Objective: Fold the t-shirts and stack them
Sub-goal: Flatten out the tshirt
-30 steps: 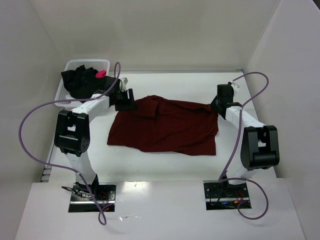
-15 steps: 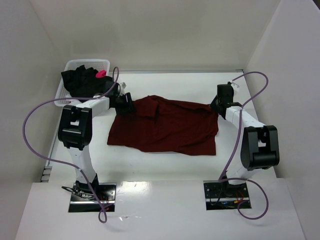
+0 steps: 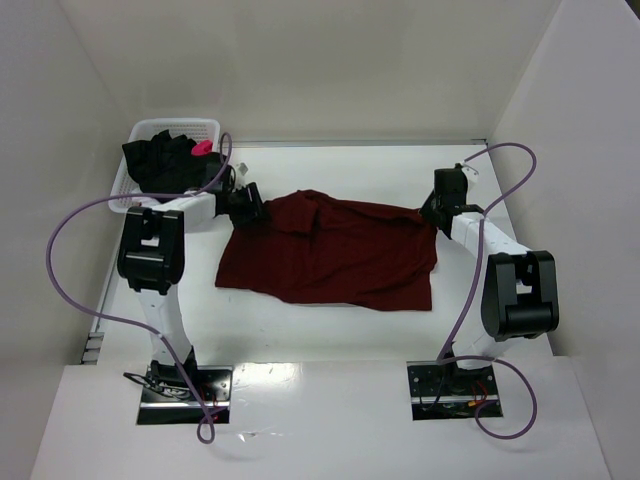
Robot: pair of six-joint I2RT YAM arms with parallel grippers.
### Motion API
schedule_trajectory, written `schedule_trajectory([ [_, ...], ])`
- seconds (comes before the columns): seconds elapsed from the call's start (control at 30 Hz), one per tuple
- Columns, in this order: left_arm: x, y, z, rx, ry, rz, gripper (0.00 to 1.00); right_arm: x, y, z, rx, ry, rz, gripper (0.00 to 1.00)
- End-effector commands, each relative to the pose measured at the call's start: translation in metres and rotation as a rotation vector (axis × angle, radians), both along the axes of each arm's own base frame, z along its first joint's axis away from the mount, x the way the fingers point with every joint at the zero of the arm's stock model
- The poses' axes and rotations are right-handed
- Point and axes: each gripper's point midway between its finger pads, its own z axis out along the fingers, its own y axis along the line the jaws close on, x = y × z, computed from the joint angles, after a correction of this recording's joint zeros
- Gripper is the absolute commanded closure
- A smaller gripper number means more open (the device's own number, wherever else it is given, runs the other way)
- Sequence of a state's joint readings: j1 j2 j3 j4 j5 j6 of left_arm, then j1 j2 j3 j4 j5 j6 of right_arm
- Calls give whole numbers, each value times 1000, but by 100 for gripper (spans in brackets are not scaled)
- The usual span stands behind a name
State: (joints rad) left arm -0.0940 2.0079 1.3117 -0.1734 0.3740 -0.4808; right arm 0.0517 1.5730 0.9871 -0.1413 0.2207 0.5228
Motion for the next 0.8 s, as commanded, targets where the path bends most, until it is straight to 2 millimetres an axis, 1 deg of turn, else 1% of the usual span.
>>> schedule_trajectory([
  [0.0, 14, -11, 6, -63, -37, -22, 38, 14, -6, 24, -24, -86, -13, 93],
  [0.03, 13, -11, 2, -67, -24, -15, 38, 14, -6, 24, -24, -86, -13, 93],
  [0.1, 14, -13, 4, -77, -34, -23, 38, 14, -6, 24, -24, -86, -13, 93],
  [0.17, 15, -16, 7, -97, -40, -28, 42, 14, -6, 20, -25, -77, -12, 93],
  [0.23, 18, -17, 10, -98, -49, -29, 43, 14, -6, 20, -25, -77, -12, 93],
  [0.37, 17, -18, 11, -107, -48, -36, 47, 16, -6, 20, -25, -77, -12, 93],
  [0.4, 20, -18, 14, -108, -57, -37, 47, 16, -6, 20, -25, -77, -12, 93],
  [0.47, 20, -19, 6, -107, -46, -36, 47, 16, -6, 16, -25, -68, -12, 93],
  [0.5, 20, -19, 6, -112, -42, -30, 47, 16, -6, 16, -25, -68, -12, 93],
  [0.53, 19, -19, 2, -111, -33, -29, 48, 16, -6, 16, -25, -68, -12, 93],
  [0.57, 19, -19, 2, -111, -33, -29, 48, 16, -6, 16, -25, -68, -12, 93],
  [0.6, 25, -18, 2, -110, -41, -16, 48, 16, -6, 16, -25, -68, -12, 93],
  [0.63, 25, -17, 1, -103, -42, -10, 48, 16, -6, 16, -25, -68, -12, 93],
  [0.67, 28, -17, 4, -103, -51, -10, 48, 18, -6, 20, -25, -77, -12, 93],
  [0.7, 29, -14, -2, -89, -40, 12, 48, 18, -6, 20, -25, -77, -12, 93],
  [0.77, 33, -13, 1, -82, -50, 18, 51, 18, -6, 20, -25, -77, -12, 93],
])
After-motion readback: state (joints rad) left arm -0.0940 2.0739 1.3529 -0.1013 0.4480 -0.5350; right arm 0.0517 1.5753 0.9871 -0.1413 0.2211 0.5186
